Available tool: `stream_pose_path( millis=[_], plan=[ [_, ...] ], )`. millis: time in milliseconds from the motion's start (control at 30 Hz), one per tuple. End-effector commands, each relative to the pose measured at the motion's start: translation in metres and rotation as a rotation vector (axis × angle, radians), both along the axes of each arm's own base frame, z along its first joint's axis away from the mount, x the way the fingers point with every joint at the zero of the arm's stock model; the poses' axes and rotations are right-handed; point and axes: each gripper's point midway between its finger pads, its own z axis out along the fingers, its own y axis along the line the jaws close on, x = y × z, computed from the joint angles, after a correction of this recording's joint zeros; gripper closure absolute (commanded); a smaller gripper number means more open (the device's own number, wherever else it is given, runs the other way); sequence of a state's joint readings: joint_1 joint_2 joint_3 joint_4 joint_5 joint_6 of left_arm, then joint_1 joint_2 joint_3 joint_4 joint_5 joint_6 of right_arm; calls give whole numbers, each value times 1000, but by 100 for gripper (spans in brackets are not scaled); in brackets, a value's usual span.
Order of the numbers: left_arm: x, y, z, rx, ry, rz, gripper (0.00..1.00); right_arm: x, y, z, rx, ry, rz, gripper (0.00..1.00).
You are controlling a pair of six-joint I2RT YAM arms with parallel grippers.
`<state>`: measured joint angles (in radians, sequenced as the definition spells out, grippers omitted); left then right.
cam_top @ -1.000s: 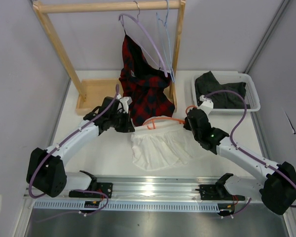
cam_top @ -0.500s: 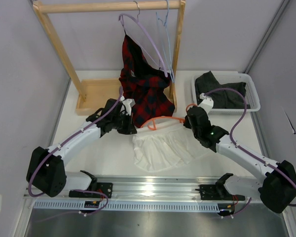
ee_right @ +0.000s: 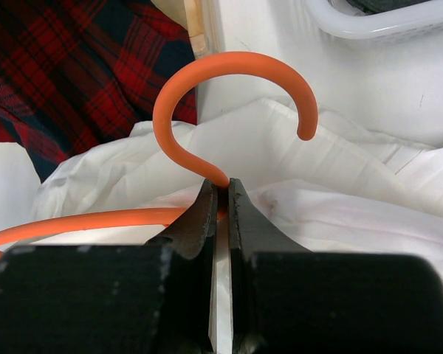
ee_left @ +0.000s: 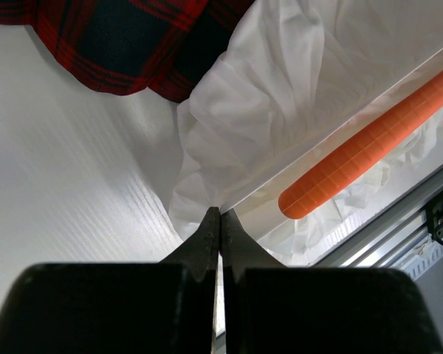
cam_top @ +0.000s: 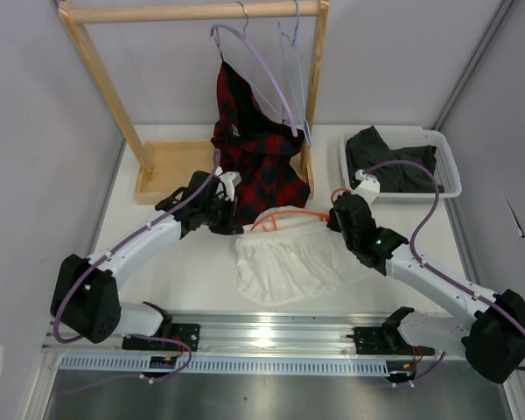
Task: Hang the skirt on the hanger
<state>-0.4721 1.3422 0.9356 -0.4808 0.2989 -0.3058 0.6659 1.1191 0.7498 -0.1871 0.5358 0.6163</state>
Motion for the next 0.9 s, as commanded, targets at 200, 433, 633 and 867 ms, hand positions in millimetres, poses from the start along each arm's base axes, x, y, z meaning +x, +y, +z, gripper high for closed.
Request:
stream_pose_path(
  millis=[200, 433, 633, 867],
  plan=[
    [15, 5, 26, 29, -61, 14, 100, 1, -22, 3, -84, -39, -64, 100],
    [18, 3, 49, 12, -96, 3, 100, -2, -15, 6, -119, -55, -46, 100],
    [17, -6, 71, 4, -132, -24, 100, -10, 3, 24, -174, -105, 3, 100],
    [10, -30, 99, -18, -181, -85, 100, -16, 33, 41, -218, -142, 77, 100]
  ],
)
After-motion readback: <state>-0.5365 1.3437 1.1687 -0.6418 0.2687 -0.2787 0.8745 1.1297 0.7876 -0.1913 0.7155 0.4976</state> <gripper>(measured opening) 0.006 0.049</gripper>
